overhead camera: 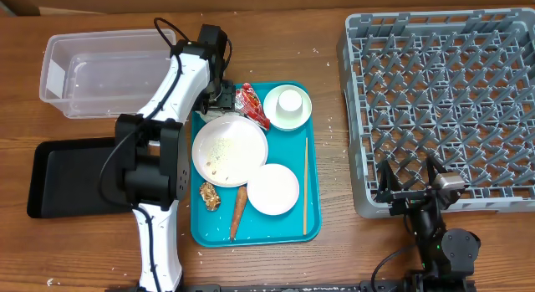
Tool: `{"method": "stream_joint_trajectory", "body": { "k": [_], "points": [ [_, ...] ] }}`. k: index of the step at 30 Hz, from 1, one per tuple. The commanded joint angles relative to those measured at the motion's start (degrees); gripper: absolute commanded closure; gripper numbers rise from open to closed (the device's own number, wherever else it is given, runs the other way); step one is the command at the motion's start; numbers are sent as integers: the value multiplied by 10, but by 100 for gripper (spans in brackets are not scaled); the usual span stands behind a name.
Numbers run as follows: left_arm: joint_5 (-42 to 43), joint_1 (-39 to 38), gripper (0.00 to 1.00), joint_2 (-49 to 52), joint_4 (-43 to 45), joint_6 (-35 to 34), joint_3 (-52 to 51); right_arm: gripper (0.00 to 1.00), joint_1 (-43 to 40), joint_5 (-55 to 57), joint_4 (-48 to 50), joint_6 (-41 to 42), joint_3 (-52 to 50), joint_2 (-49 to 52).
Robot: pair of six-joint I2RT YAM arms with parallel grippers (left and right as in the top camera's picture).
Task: Sort waste into correct bins and load items into the dishwasher
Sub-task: 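Reach the left gripper to the white napkin and grasp it, then lift the napkin and drop it into the clear plastic bin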
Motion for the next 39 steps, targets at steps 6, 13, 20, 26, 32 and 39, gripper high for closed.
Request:
{"method": "stream_joint_trajectory", "body": {
  "k": [6,13,20,26,32,39],
  "points": [
    [-1,3,53,3,-8,-17,16,0,3,1,2,0,-6,-7],
    [-1,3,64,3,-50,-18,53,0,3,1,2,0,-6,-7],
    [3,3,73,3,-87,-18,101,0,3,1,2,0,-6,-7],
    [3,3,81,3,-102,-18,101,0,3,1,2,0,-6,-7],
    [3,3,96,3,-104,-18,102,0,3,1,2,0,-6,-7],
    [3,3,96,0,-142,-29,132,0,3,1,2,0,-6,-7]
  ]
}}
